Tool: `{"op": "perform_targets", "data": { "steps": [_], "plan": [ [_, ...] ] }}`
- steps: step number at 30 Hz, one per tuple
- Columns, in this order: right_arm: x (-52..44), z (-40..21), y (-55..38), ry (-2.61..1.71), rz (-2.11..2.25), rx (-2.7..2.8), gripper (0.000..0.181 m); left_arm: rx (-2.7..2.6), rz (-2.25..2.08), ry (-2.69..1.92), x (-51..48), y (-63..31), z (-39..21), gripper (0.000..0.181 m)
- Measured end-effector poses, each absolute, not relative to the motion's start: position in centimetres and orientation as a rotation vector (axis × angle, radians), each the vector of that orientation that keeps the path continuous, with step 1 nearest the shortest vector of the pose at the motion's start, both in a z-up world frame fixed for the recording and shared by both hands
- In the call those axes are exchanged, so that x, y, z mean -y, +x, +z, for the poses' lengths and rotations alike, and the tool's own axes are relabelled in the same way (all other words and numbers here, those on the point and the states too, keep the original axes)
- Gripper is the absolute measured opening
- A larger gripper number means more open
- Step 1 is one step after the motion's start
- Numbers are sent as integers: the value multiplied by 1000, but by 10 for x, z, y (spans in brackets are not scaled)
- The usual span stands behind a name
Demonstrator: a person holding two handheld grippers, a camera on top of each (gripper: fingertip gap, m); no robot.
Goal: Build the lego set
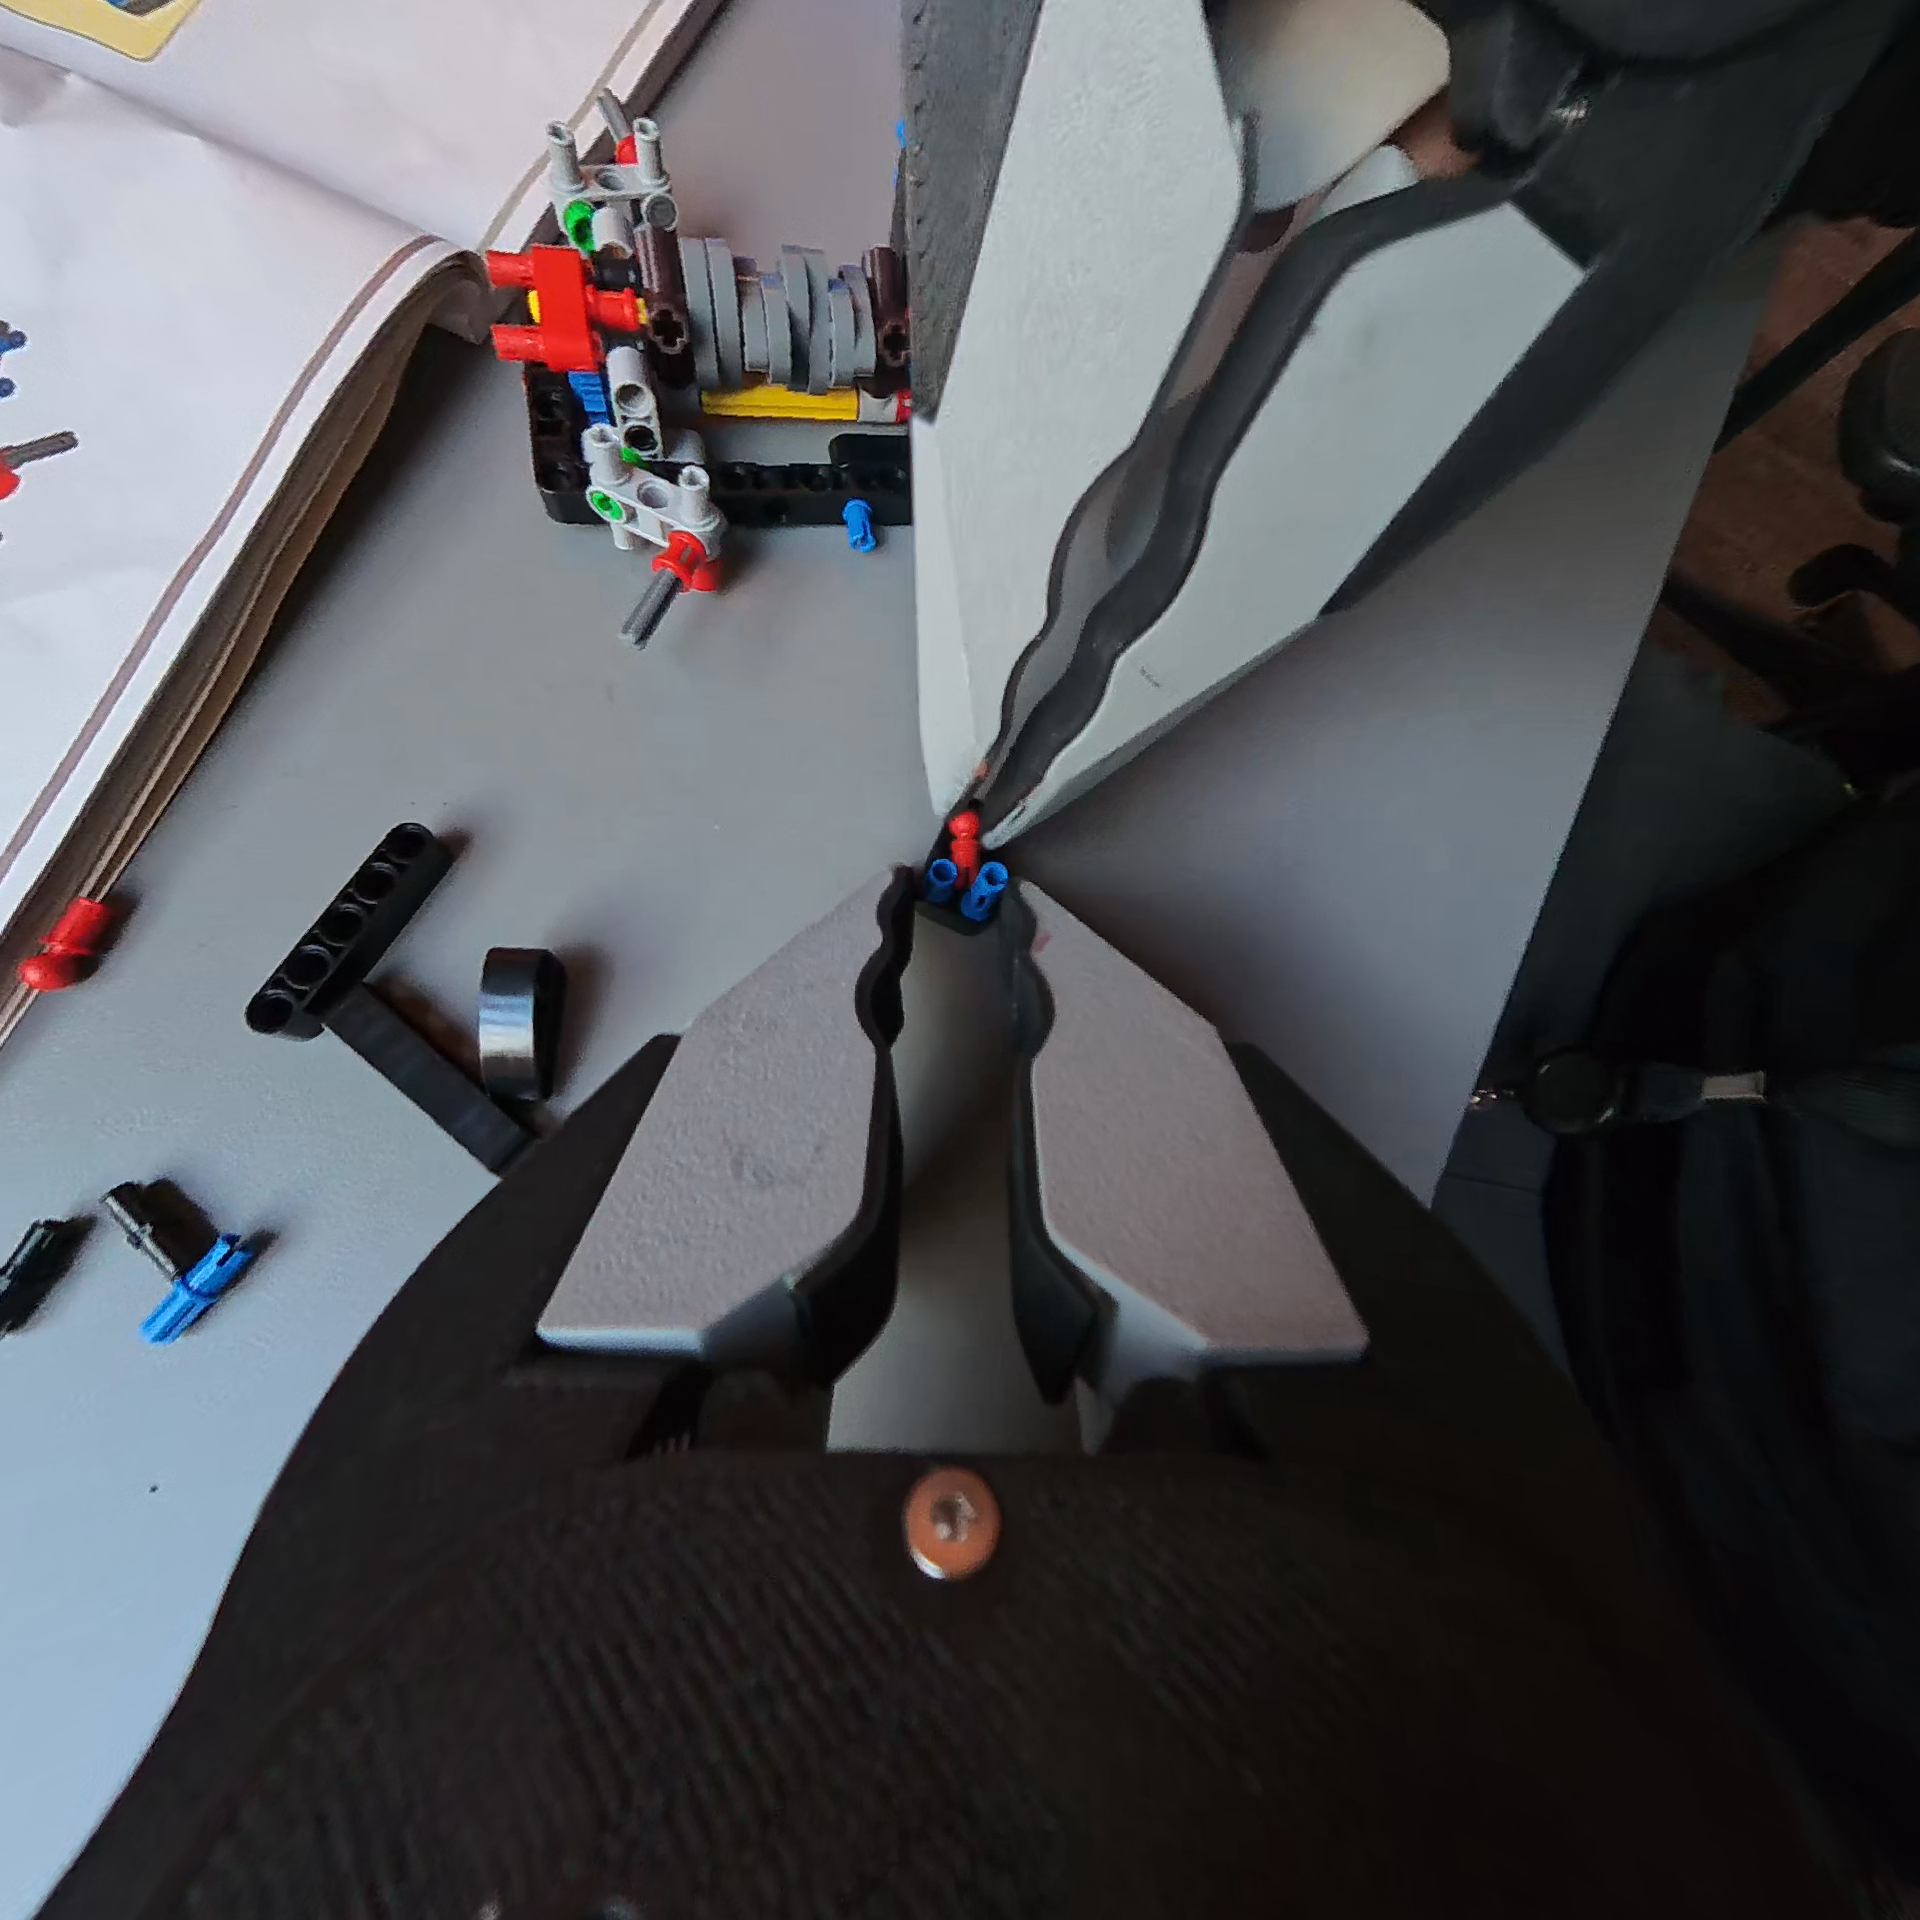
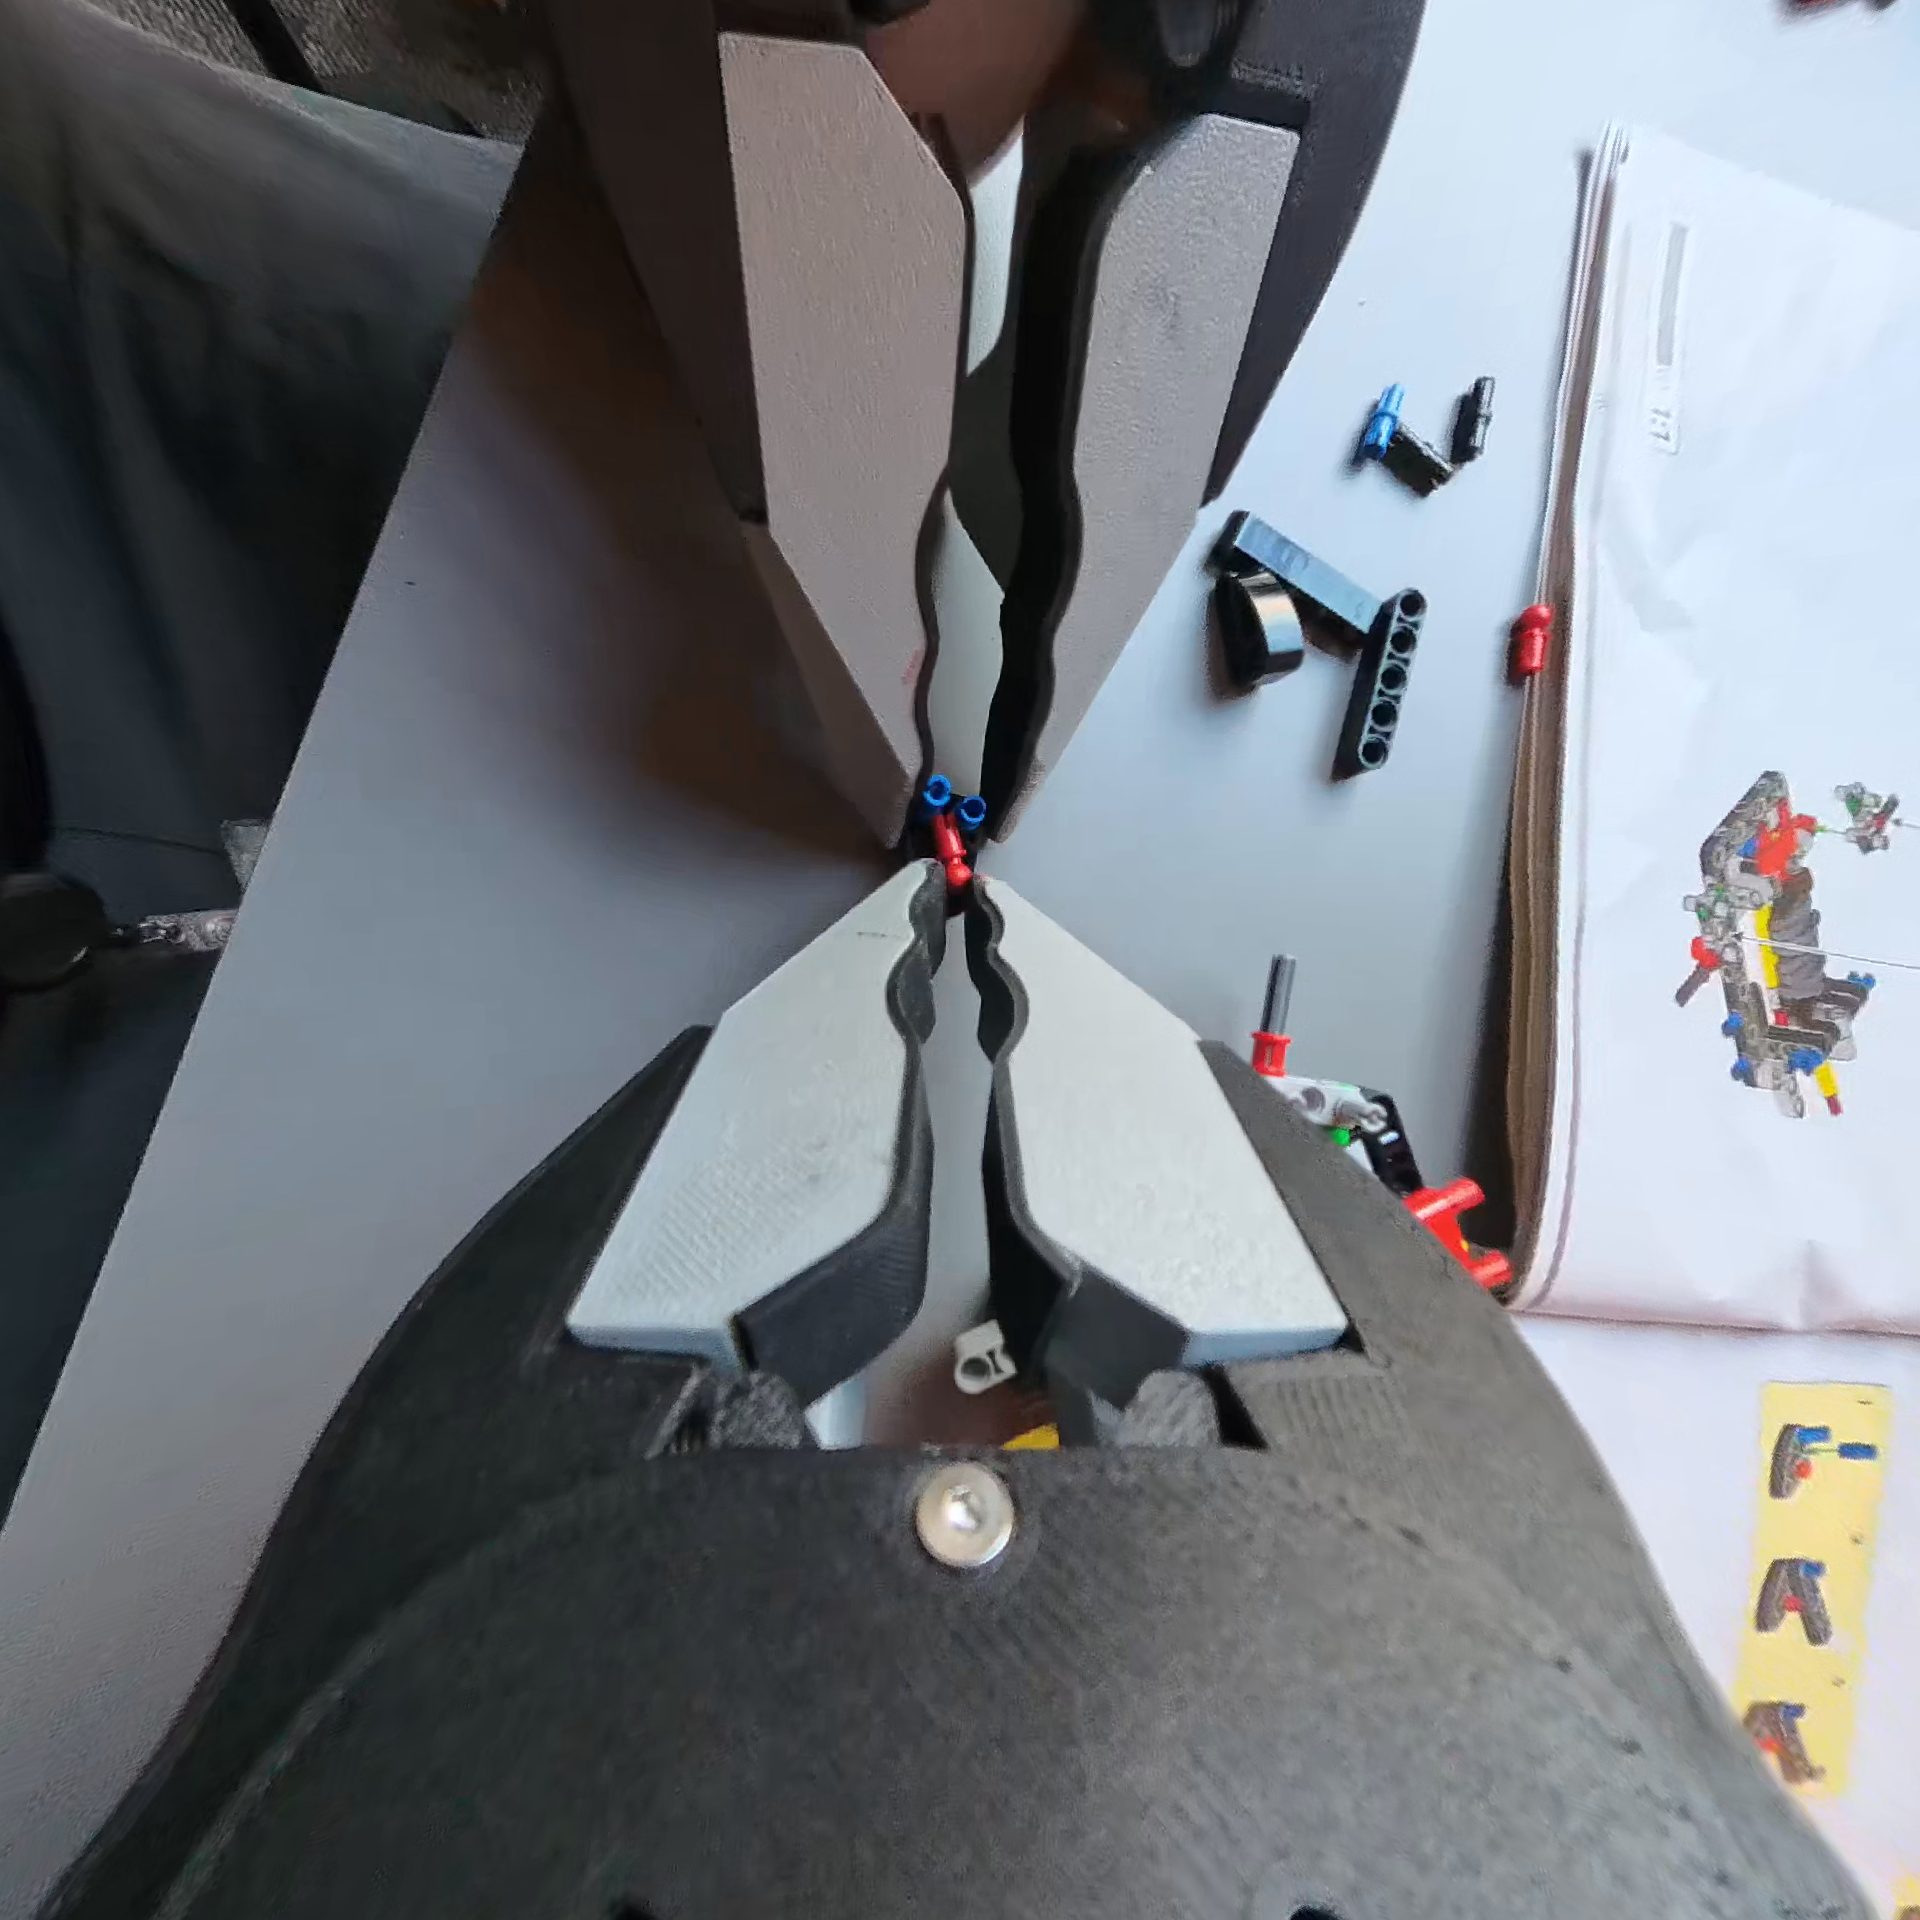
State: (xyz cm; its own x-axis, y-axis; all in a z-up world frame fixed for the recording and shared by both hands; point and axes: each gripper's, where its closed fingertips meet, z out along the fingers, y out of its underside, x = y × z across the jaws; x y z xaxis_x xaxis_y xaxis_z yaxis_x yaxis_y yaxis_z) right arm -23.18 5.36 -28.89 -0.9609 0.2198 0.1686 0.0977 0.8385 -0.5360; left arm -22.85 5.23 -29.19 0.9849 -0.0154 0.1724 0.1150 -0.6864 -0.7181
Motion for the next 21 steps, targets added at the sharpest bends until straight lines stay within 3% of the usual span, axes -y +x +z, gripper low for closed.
{"op": "perform_targets", "data": {
  "steps": [10, 12, 21],
  "plan": [
    [-60, -278, -234, -352, 869, 2745, 2, 80, -237, -2312, -52, -228, -291, 14],
    [-58, -277, -232, -358, 903, 2714, 2, 82, -206, -2298, -52, -231, -288, 31],
    [-60, -270, -231, -365, 948, 2631, 2, 25, -97, -2251, -53, -229, -265, 11]
  ]
}}
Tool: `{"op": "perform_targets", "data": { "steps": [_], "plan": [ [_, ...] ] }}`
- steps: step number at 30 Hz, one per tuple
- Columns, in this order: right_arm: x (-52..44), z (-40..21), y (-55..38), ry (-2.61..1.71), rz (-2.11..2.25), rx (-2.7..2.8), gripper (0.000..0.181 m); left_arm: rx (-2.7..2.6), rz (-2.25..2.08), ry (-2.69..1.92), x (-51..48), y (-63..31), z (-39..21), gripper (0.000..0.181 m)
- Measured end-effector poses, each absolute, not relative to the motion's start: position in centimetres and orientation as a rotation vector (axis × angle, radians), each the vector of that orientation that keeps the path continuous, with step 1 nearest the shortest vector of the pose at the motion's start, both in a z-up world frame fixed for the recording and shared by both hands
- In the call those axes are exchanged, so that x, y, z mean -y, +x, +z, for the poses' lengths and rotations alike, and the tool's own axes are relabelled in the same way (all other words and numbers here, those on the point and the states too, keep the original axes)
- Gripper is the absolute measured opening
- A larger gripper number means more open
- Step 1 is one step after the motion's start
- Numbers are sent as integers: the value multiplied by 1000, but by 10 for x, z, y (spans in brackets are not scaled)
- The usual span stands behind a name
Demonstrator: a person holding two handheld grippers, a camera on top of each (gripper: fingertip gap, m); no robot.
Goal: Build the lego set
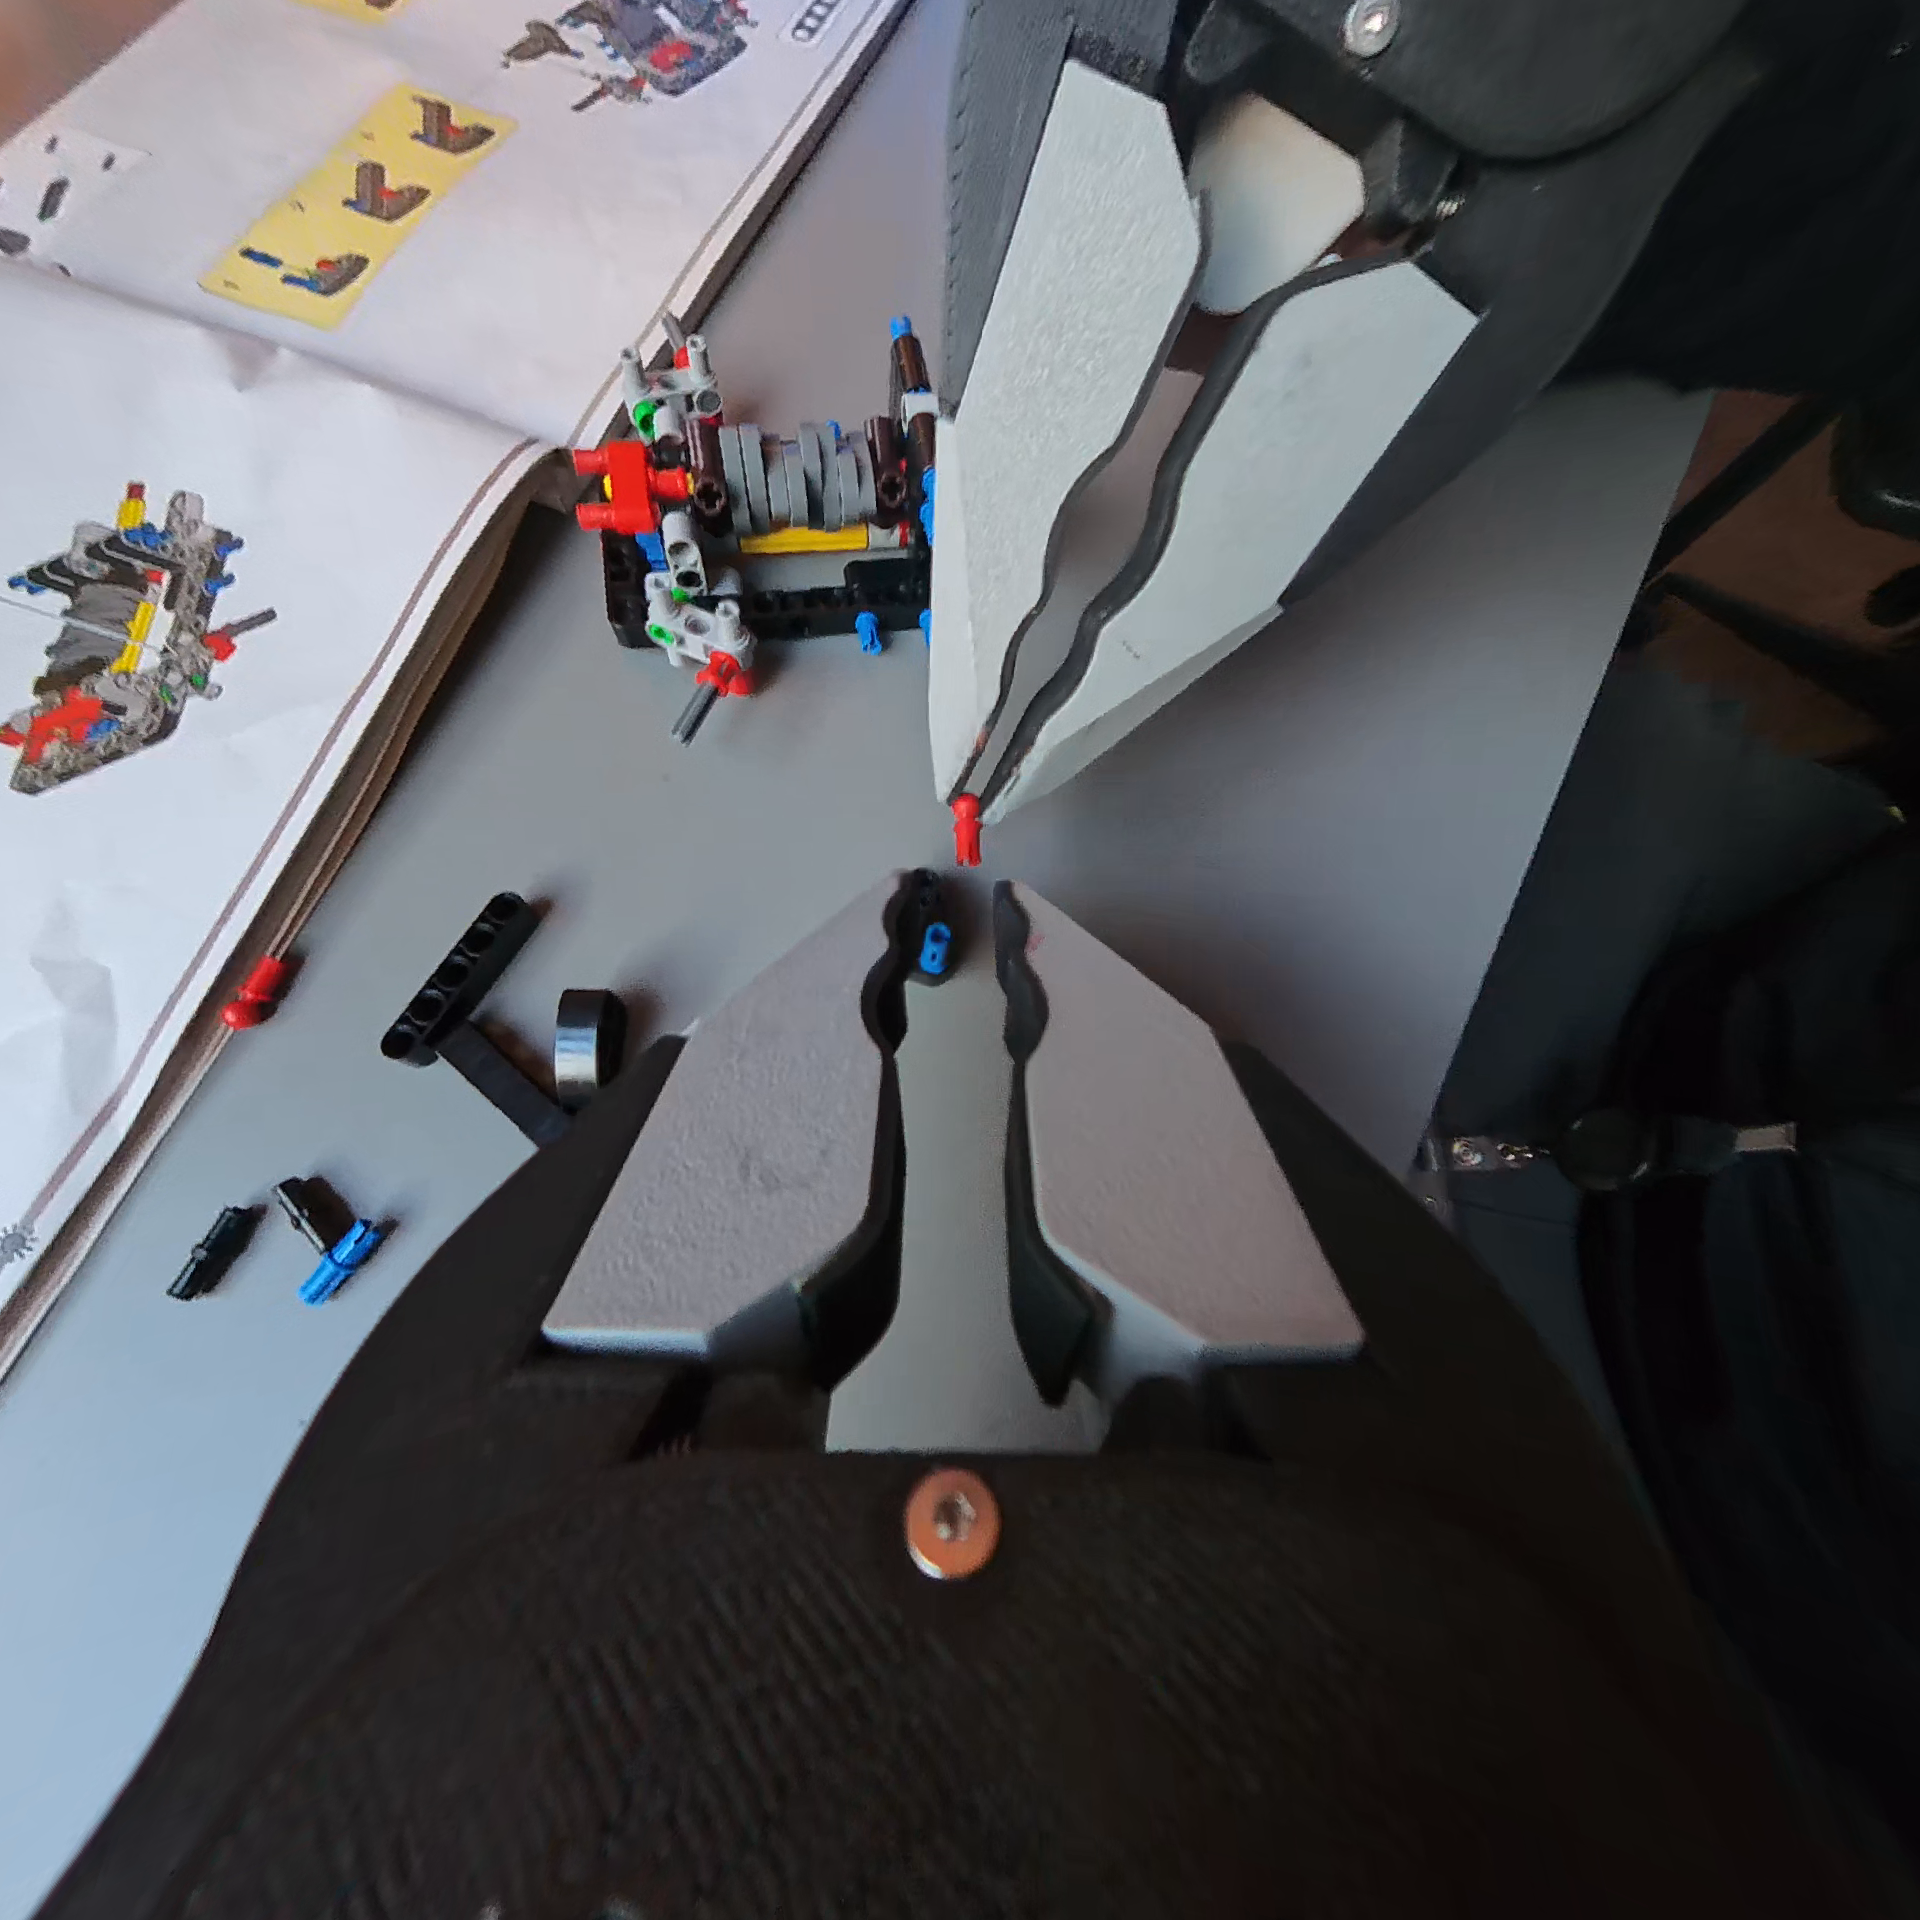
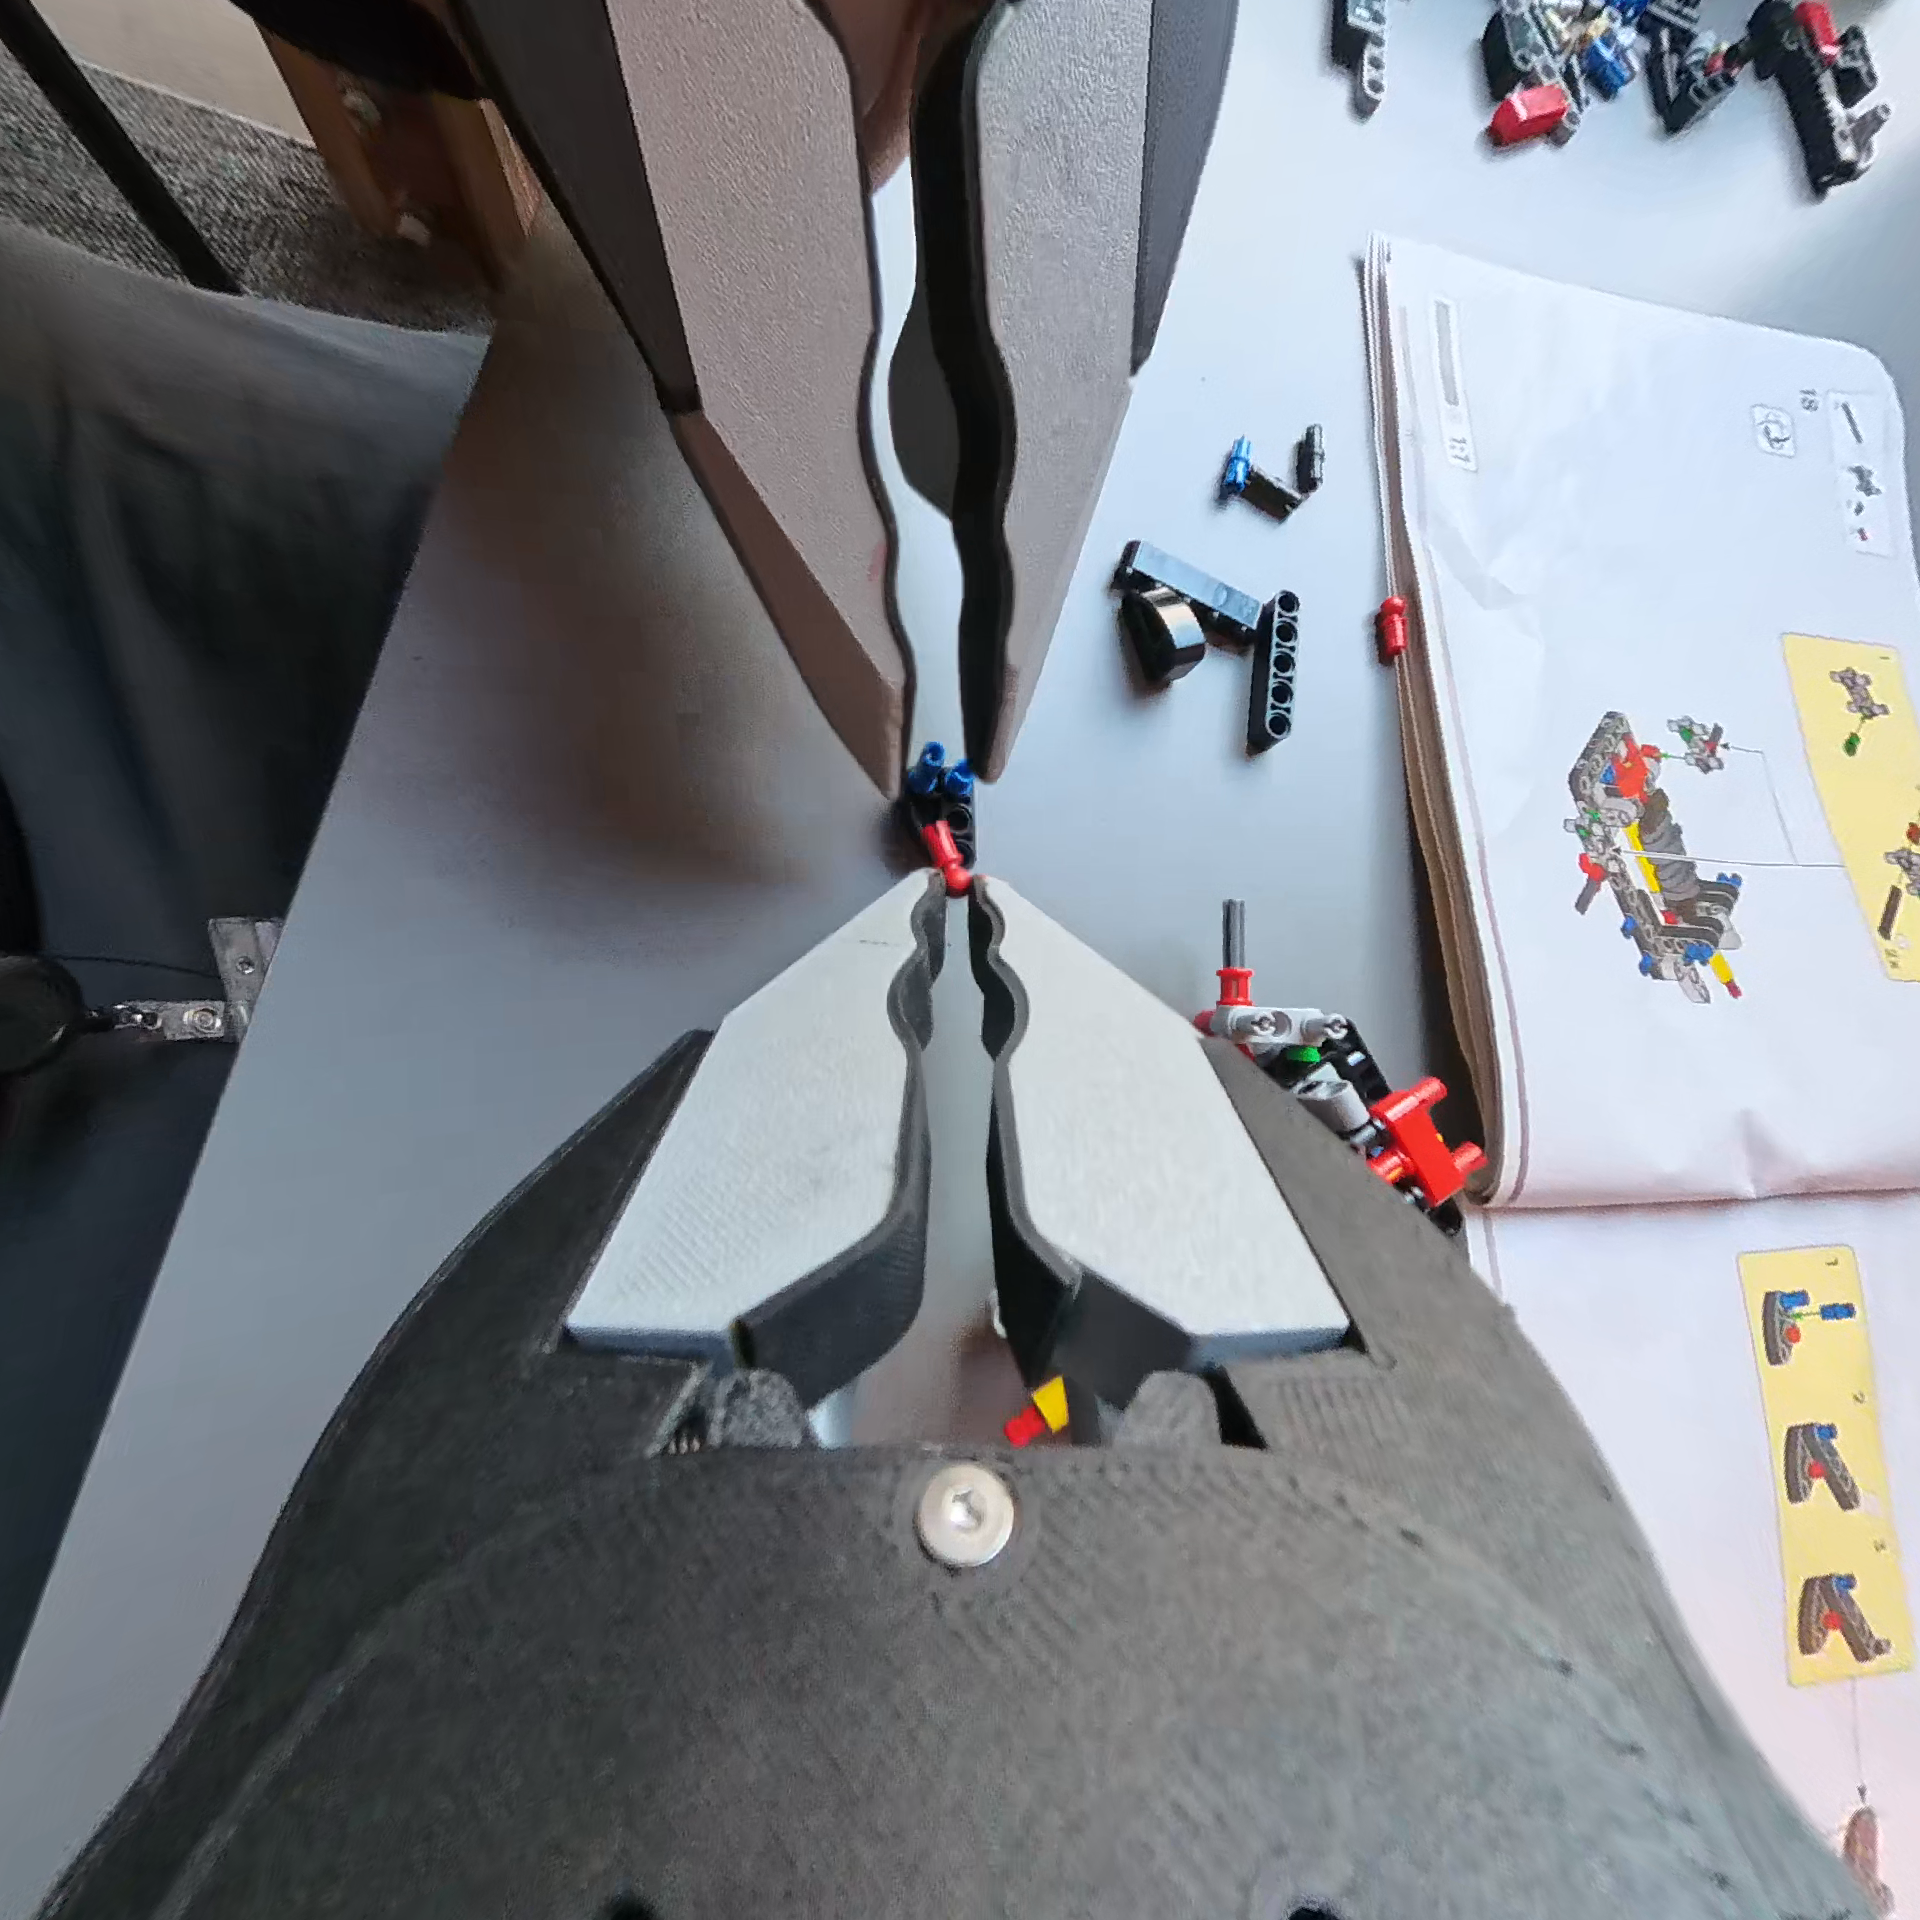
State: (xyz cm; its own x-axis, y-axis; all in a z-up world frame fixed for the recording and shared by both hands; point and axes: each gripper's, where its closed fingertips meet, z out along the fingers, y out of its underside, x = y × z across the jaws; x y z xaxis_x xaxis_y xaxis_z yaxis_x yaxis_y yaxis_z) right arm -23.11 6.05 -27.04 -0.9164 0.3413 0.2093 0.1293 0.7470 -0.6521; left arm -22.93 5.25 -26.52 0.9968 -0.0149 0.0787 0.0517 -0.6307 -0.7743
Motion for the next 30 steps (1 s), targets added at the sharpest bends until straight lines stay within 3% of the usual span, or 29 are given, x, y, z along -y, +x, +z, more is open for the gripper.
{"op": "perform_targets", "data": {
  "steps": [4, 10, 24, 30],
  "plan": [
    [-57, -265, -230, -340, 959, 2607, 2, -6, -76, -2273, -57, -226, -268, 1],
    [-57, -265, -229, -360, 978, 2618, 2, -22, -68, -2270, -58, -223, -267, 8],
    [-44, -244, -211, -299, 1414, 2645, 2, -220, -149, -2090, -55, -208, -254, 2],
    [-40, -240, -210, -225, 1397, 2589, 2, -251, -170, -2042, -53, -206, -249, 2]
  ]
}}
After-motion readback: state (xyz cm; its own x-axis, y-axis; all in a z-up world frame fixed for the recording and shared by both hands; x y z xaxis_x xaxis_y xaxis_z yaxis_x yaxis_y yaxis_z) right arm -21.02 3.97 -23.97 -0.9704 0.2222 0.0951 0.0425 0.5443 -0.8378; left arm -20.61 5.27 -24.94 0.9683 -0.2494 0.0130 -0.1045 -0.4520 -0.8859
